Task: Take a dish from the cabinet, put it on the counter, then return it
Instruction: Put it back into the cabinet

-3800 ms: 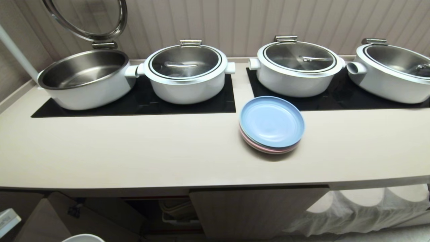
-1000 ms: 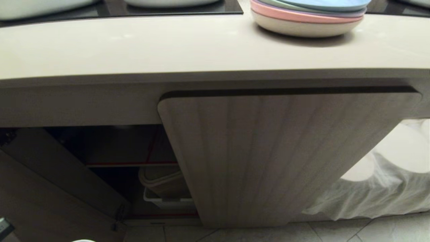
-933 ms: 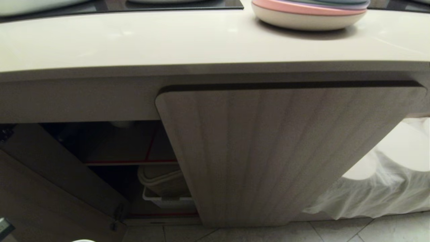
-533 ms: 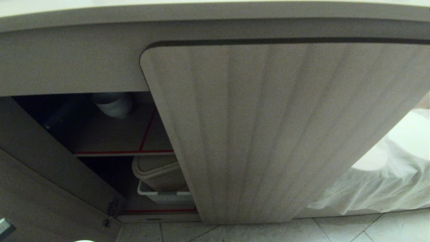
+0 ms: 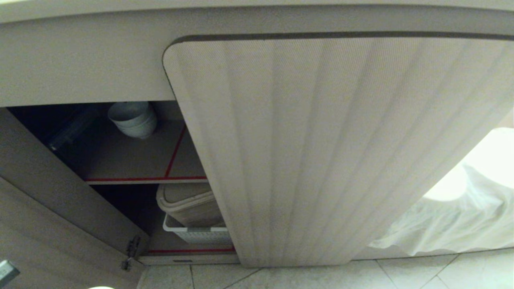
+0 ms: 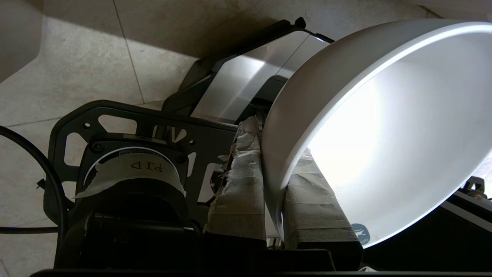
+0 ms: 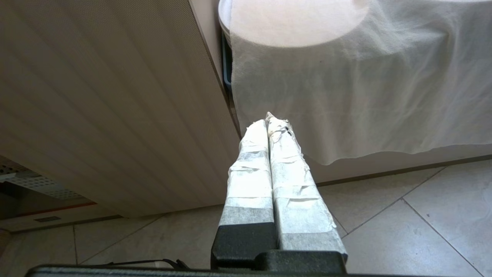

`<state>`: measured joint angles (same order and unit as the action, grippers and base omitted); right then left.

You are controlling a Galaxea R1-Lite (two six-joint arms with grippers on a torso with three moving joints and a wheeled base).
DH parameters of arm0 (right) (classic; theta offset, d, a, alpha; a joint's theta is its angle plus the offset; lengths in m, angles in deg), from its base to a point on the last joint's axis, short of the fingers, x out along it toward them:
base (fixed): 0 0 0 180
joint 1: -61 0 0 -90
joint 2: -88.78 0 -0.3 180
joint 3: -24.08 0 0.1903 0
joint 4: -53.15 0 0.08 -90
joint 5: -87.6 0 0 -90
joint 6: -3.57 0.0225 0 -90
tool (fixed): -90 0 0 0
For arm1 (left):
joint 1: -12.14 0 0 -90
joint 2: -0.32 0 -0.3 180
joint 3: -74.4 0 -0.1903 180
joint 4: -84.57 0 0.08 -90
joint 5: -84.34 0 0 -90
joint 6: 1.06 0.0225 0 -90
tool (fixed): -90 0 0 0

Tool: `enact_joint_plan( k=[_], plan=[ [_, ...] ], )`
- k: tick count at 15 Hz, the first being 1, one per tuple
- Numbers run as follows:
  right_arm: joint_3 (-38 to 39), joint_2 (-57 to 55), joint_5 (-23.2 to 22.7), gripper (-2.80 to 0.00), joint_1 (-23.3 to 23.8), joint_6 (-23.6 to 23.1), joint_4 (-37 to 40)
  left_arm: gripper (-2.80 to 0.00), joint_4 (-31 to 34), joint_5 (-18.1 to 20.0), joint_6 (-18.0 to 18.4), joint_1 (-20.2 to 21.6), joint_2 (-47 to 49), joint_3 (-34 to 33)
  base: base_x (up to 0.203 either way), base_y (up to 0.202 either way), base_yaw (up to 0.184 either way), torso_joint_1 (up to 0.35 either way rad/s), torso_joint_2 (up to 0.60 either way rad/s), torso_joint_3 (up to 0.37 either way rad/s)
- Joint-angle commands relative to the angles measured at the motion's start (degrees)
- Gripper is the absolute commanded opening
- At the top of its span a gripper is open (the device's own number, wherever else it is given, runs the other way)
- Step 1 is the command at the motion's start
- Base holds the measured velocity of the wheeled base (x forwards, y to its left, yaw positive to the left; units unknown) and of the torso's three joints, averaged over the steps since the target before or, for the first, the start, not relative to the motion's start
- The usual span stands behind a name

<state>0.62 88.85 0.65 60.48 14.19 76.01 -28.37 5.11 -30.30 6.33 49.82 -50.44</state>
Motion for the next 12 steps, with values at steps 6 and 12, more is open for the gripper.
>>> enact_joint_plan(
  k=[6,12],
  plan=[
    [0.0,-0.1,0.0,-2.8,0.0,0.1,0.0,-2.8,0.3,0.0,-0.3,0.0,0.0,0.0,0.0,0.0,0.0,0.0,0.0,0.0],
    [0.0,-0.1,0.0,-2.8,0.0,0.0,0.0,-2.8,-0.5,-0.6,-2.5,0.2,2.5,1.0,0.0,0.0,0.0,0.0,0.0,0.0]
  ],
)
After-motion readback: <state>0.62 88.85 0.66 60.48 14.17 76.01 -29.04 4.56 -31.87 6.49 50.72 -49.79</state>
